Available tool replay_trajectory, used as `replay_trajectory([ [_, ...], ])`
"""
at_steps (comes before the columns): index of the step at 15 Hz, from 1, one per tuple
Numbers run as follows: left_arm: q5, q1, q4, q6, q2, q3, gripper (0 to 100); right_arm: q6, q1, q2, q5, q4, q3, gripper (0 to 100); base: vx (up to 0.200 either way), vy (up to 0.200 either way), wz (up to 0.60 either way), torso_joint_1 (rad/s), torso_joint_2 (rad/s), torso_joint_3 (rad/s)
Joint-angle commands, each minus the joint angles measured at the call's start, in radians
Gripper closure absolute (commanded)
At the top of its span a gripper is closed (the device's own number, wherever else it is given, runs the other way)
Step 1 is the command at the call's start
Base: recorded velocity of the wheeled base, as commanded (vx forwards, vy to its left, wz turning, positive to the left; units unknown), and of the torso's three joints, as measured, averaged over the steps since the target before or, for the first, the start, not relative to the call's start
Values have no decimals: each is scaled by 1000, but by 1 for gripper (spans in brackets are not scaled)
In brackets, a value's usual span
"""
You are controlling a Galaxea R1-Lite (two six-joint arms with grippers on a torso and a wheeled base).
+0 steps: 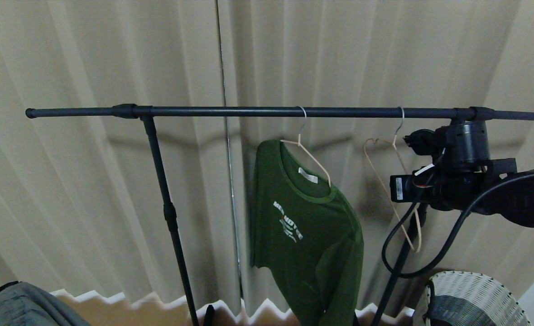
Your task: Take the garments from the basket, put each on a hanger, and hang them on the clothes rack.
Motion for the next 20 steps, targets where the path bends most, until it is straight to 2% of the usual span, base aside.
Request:
replay_trajectory([
  [1, -1, 0, 0, 0, 1, 0, 100, -1, -6, -23, 0, 15, -1, 100, 0, 0, 0, 0, 0, 0],
  [5, 1, 0, 0, 0, 1, 0, 100, -1, -16, -64, 10, 8, 6, 100, 0, 0, 0, 0, 0, 0],
  [9, 1, 0, 0, 0, 1, 2, 100, -4, -17, -135, 64, 3, 38, 100, 0, 0, 0, 0, 0, 0],
  [11, 1, 0, 0, 0, 1, 2, 100, -52, -37, -195, 119, -3, 87, 100, 0, 0, 0, 0, 0, 0],
  [13, 1, 0, 0, 0, 1, 2, 100, -111, -51, -247, 167, -130, 179, 100, 0, 0, 0, 0, 0, 0],
  [15, 1, 0, 0, 0, 3, 2, 100, -167, -51, -279, 168, -186, 249, 100, 0, 0, 0, 0, 0, 0],
  [17, 1, 0, 0, 0, 3, -3, 100, -174, -49, -323, 168, -205, 303, 100, 0, 0, 0, 0, 0, 0],
  [20, 1, 2, 0, 7, 3, -1, 100, -173, -49, -388, 170, -209, 364, 100, -200, 0, 0, 5, 1, 4],
])
